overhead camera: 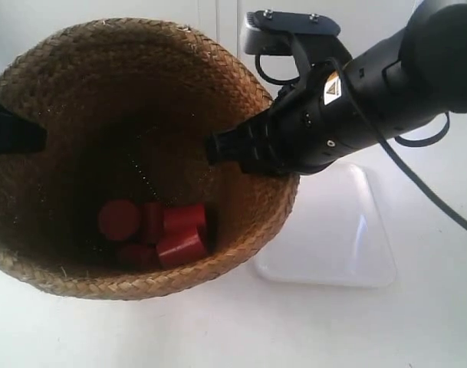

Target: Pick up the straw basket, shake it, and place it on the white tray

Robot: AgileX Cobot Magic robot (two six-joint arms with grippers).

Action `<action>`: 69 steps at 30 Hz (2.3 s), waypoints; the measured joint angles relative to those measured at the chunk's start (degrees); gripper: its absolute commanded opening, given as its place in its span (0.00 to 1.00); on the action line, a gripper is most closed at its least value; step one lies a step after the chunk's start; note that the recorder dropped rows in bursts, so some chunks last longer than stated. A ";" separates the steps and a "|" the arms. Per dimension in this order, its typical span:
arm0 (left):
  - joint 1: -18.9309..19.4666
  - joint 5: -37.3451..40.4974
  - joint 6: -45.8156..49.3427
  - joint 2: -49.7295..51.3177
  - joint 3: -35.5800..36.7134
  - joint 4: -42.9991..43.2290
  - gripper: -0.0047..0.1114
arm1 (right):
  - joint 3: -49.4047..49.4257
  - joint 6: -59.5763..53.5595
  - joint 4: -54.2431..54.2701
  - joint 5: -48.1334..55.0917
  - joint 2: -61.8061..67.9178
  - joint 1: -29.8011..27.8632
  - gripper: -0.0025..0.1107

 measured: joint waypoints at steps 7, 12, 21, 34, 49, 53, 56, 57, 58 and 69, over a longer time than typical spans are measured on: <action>0.00 2.21 0.38 0.12 -1.47 0.66 0.04 | -2.06 0.13 -0.12 3.33 1.17 0.00 0.02; 0.00 7.15 0.22 -3.87 -12.11 -1.08 0.04 | -12.50 -1.59 -0.26 8.37 -5.70 0.70 0.02; 1.46 5.23 0.55 0.09 -4.96 -0.98 0.04 | -5.66 -2.64 1.73 7.12 -0.22 0.03 0.02; 1.46 5.33 0.45 -1.13 -4.58 -1.49 0.04 | -1.23 -2.88 1.70 2.95 -2.28 0.03 0.02; 1.46 6.94 0.44 -1.86 -7.86 -2.02 0.04 | -6.85 -4.15 2.11 8.19 -3.77 0.03 0.02; 1.46 6.14 1.71 -5.54 -15.34 -4.25 0.04 | -13.81 -5.25 1.34 5.70 -10.72 0.03 0.02; 1.33 4.48 0.77 -4.72 -10.57 -6.03 0.04 | -6.74 -3.90 1.25 2.53 -10.37 -0.02 0.02; 1.33 5.30 0.67 -3.52 -9.24 -5.27 0.04 | -5.30 -3.45 1.25 3.72 -8.93 -0.29 0.02; 1.33 6.17 1.29 -1.54 -7.82 -4.30 0.04 | -3.95 -3.45 1.44 4.40 -6.84 -0.42 0.02; 1.53 7.13 -0.03 -2.34 -6.73 -2.53 0.04 | -1.65 -3.73 2.80 4.53 -6.90 -0.44 0.02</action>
